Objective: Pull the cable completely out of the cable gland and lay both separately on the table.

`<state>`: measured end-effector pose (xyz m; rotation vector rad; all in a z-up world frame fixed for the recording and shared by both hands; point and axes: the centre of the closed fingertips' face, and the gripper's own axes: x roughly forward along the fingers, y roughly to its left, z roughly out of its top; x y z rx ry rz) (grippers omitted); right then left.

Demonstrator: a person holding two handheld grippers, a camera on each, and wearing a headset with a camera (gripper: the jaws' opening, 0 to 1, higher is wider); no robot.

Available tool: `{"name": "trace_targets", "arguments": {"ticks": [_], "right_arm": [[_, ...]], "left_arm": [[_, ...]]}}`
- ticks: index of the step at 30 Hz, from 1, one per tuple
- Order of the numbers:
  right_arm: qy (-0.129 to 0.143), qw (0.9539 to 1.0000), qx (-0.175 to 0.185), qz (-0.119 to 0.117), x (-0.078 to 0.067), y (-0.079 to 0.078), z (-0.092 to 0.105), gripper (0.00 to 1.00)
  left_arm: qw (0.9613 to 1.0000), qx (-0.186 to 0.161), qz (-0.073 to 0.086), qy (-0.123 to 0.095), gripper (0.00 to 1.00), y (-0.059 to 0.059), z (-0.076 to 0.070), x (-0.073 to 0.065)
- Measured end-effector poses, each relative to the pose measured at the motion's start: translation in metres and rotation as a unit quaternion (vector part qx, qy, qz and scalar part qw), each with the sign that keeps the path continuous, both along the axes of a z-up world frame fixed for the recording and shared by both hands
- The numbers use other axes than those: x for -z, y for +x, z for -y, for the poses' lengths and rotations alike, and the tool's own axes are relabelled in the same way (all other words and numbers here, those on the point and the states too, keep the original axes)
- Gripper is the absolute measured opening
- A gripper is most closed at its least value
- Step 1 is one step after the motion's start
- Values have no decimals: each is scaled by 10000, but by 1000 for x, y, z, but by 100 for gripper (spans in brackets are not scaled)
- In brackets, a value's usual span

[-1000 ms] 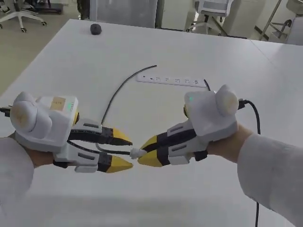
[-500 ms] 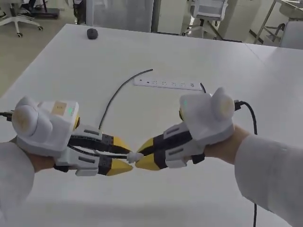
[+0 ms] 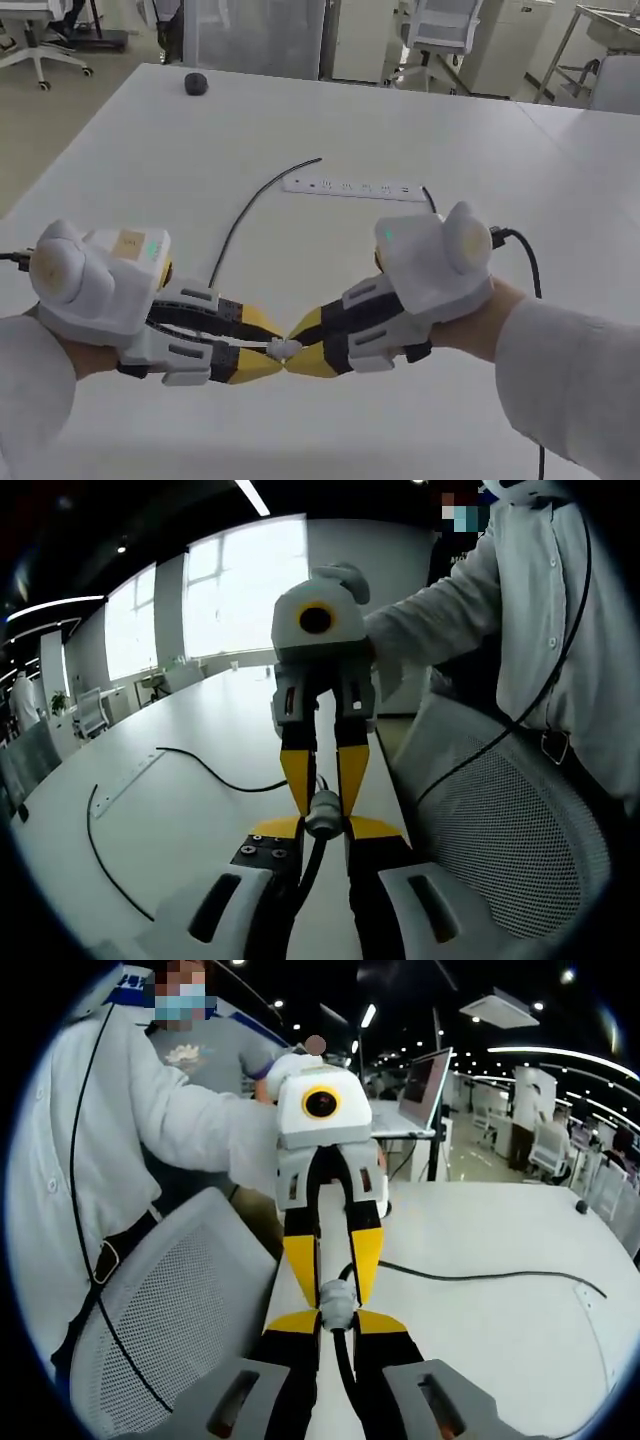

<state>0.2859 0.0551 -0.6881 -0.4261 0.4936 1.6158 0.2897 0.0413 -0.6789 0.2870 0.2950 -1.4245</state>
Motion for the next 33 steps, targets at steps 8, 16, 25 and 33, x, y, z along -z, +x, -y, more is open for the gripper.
{"name": "trace_targets", "arguments": {"ticks": [8, 16, 25, 33], "right_arm": [[-14, 9999, -43, 105, 1, 1, 1, 7], [-28, 9997, -33, 257, 2, 2, 2, 8], [-103, 9995, 47, 292, 4, 3, 5, 8], [-120, 9994, 107, 305, 3, 3, 5, 9]], "left_arm": [[10000, 4, -4, 17, 17, 1, 1, 1], [10000, 22, -5, 64, 16, 1, 3, 2], [9999, 22, 14, 127, 15, 3, 5, 4], [9999, -4, 66, 137, 15, 3, 6, 3]]}}
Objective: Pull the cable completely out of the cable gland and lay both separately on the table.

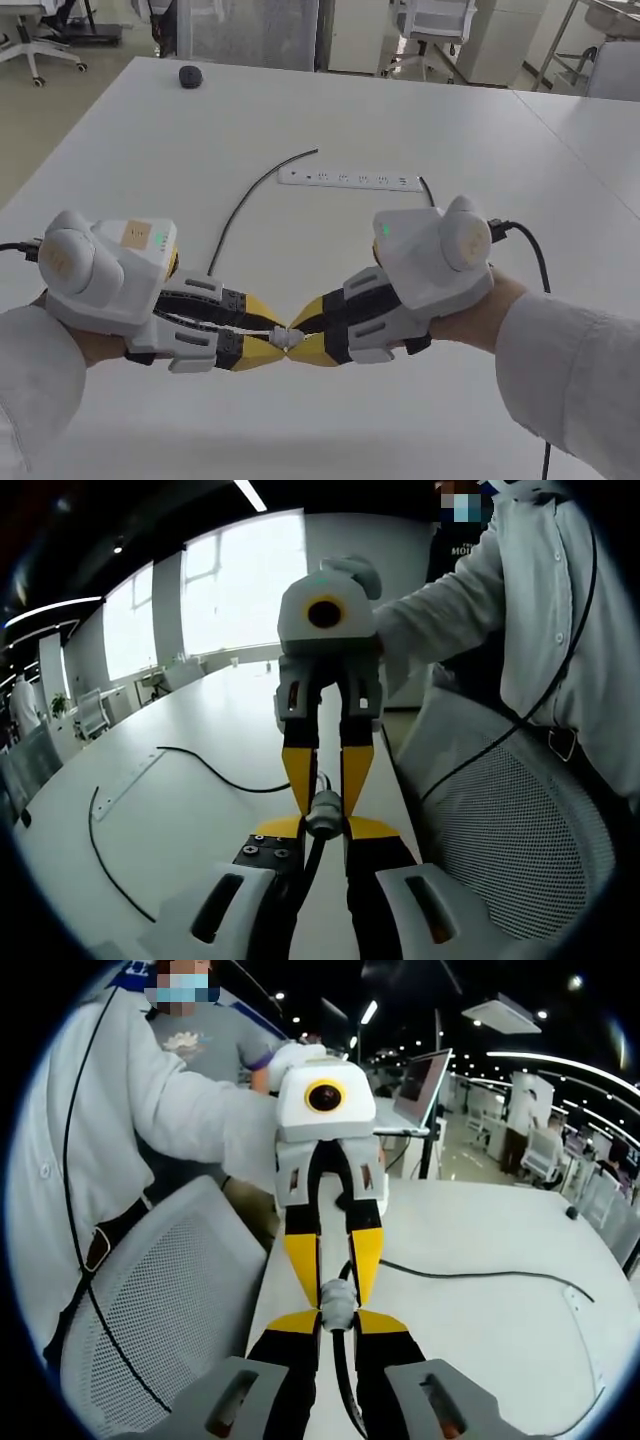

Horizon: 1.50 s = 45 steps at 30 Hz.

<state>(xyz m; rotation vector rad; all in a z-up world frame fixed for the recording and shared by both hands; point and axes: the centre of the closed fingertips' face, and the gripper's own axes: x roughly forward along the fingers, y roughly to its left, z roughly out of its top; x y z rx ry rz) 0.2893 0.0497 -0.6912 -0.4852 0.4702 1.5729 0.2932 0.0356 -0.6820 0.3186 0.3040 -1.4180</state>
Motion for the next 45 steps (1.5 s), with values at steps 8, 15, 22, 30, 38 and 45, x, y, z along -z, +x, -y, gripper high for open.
{"name": "trace_targets", "arguments": {"ticks": [8, 15, 22, 30, 38, 45], "right_arm": [[60, 10000, 36, -43, -2, 0, 1, 9], [22, 9999, 88, -98, -1, 2, 3, 10], [3, 9997, 134, -180, -1, 3, 2, 14], [-56, 9985, 124, -538, 0, 3, 5, 17], [-146, 9961, -14, -869, -5, 0, 2, 14], [-349, 9945, -216, -966, -3, -1, -3, 10]], "left_arm": [[10000, -27, -23, -7, 15, 0, -3, 0], [10000, -62, -29, -1, 15, 3, -7, 1], [10000, -20, 17, 54, 15, 2, -6, 0], [9998, 89, 96, 136, 15, 0, -3, -1], [9996, 163, 132, 183, 15, -3, 0, 0], [9996, 150, 173, 187, 15, -2, -1, -1]]}}
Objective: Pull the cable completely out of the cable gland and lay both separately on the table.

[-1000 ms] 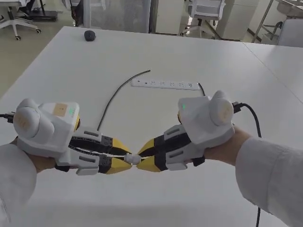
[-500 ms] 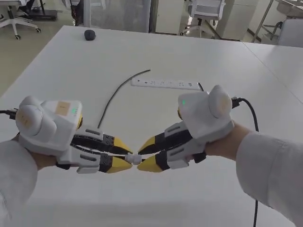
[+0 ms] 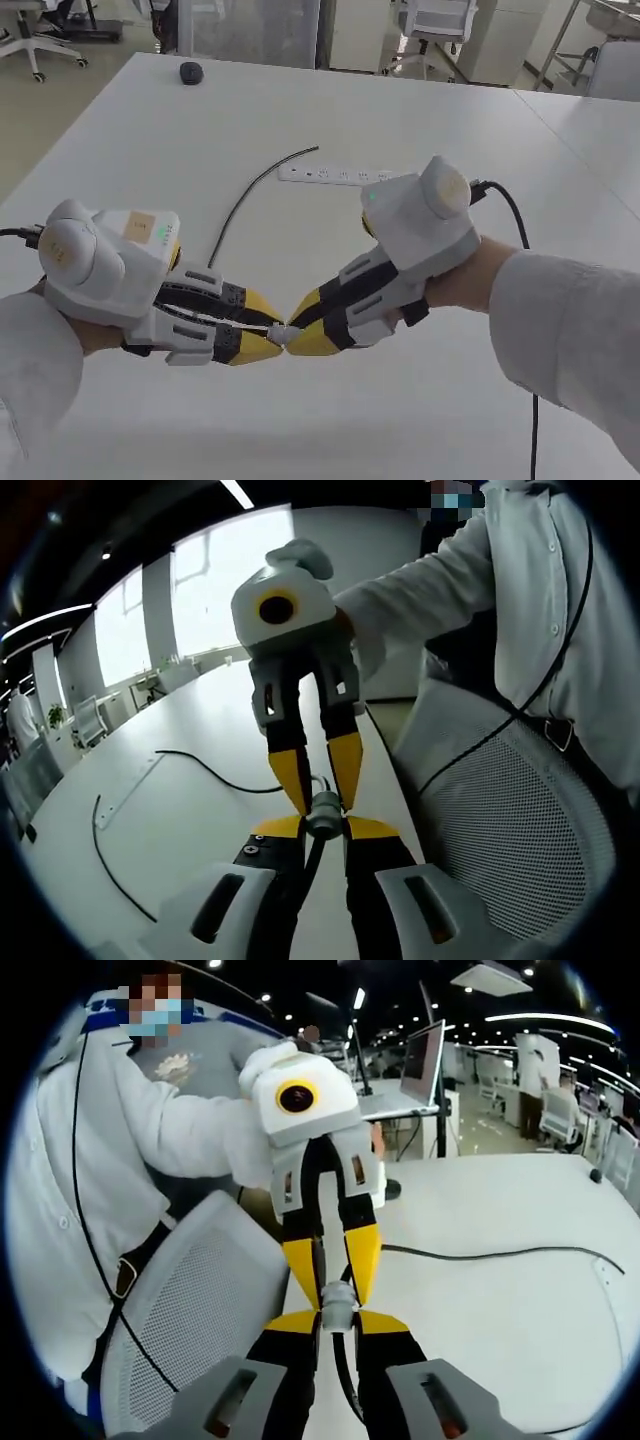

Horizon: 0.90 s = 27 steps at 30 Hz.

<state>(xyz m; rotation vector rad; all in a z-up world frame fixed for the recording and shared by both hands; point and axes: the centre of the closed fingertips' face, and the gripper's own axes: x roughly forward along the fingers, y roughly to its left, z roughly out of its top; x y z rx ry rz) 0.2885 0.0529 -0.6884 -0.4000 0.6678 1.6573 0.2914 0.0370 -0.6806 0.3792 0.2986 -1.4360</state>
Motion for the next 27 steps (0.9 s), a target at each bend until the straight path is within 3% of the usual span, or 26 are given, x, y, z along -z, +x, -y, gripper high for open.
{"name": "trace_targets", "arguments": {"ticks": [11, 19, 22, 24, 25, 27], "right_arm": [[-117, 9999, -43, 83, 1, 0, 0, 8], [-164, 9946, -42, 1020, 0, 3, -2, 7], [-142, 9888, -45, 1482, -3, 7, -2, 6], [-133, 9878, -13, 1550, -3, 6, -2, 6], [-108, 9846, 3, 1746, -5, 8, -2, 6], [-74, 9814, 33, 1918, -5, 9, -2, 6]], "left_arm": [[10000, -59, -12, 14, 15, 2, -2, 1], [9999, -149, -42, -20, 14, 5, -4, -1], [9998, -189, -65, -13, 14, 7, -4, -1], [9998, -202, -62, -33, 14, 9, -5, -3], [9997, -226, -65, -43, 14, 10, -5, -3], [9997, -235, -74, -67, 14, 11, -5, -4]]}}
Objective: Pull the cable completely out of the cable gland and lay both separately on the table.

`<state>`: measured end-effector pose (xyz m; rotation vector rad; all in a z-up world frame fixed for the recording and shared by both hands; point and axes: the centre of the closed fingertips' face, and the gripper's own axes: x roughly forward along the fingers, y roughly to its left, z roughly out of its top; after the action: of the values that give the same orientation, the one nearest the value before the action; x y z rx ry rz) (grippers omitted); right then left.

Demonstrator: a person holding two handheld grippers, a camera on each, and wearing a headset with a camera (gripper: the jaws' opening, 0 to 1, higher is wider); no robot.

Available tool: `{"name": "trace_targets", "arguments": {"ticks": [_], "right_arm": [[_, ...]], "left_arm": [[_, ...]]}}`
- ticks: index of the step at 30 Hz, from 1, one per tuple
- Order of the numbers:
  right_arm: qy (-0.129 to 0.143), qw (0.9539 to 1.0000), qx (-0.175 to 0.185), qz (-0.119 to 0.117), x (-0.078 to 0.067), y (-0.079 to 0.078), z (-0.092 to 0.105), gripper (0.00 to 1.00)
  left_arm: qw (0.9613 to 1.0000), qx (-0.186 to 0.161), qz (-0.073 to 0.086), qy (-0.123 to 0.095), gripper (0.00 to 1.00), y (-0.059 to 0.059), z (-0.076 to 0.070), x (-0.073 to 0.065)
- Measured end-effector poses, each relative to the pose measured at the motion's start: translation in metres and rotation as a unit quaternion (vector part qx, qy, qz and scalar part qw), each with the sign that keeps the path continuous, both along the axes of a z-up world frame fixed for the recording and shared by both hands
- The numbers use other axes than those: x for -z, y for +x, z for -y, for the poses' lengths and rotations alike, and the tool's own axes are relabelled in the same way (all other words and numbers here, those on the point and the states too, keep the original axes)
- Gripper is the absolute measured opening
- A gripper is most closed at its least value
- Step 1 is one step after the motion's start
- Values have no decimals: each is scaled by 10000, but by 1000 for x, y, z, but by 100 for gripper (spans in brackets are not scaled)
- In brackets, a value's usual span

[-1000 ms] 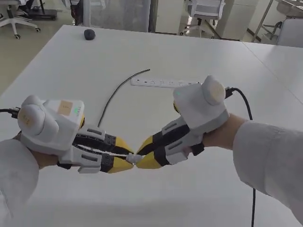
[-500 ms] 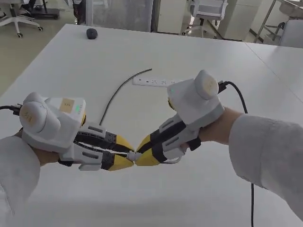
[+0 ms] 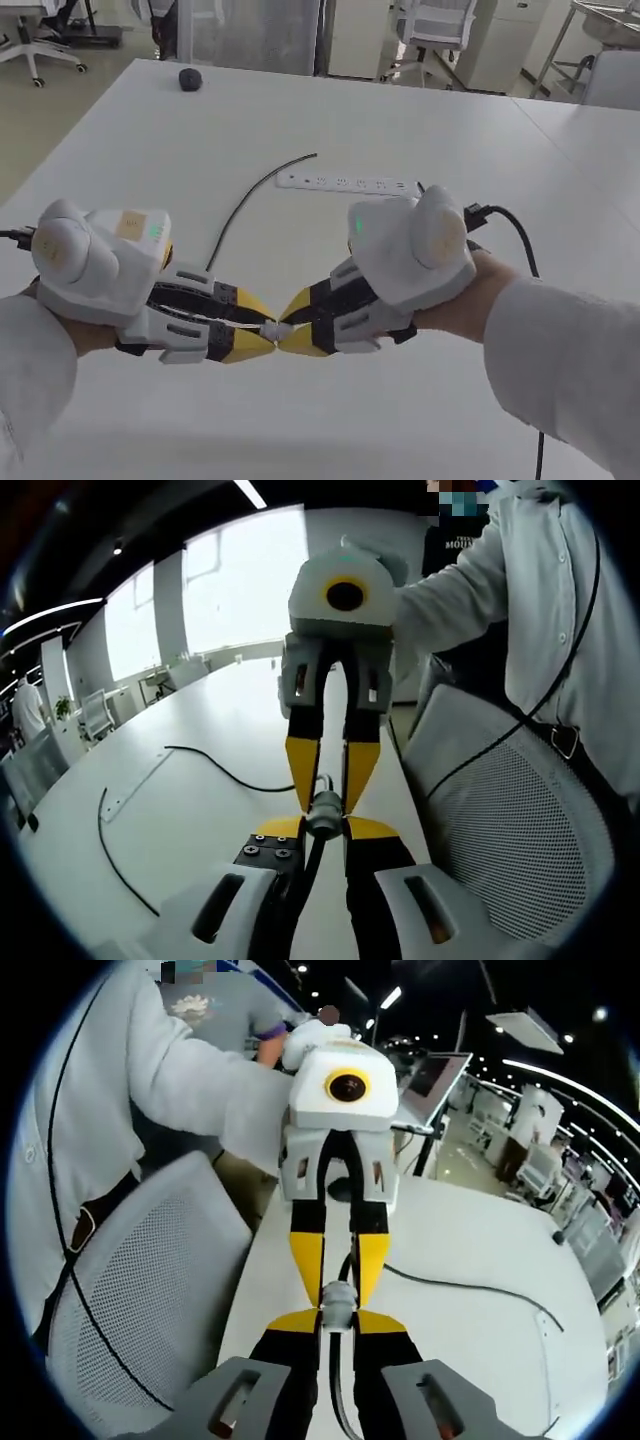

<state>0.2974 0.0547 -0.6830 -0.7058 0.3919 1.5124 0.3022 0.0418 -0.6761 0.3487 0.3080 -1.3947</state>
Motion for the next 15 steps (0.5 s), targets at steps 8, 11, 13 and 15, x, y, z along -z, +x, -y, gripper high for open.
{"name": "trace_targets", "arguments": {"ticks": [8, 11, 13, 15], "right_arm": [[-4, 9963, -94, 859, 0, 1, 0, 5], [-9, 9929, -123, 1187, -1, 2, -1, 5], [-12, 9906, -145, 1360, -2, 2, -1, 5], [-15, 9901, -161, 1393, -1, 3, -1, 6]], "left_arm": [[9999, -70, -132, -44, 14, 2, -1, 0], [9999, -82, -142, -46, 14, 3, -1, -1], [9998, -97, -161, -58, 14, 4, -2, -1], [9998, -113, -163, -72, 14, 4, -2, -2]]}}
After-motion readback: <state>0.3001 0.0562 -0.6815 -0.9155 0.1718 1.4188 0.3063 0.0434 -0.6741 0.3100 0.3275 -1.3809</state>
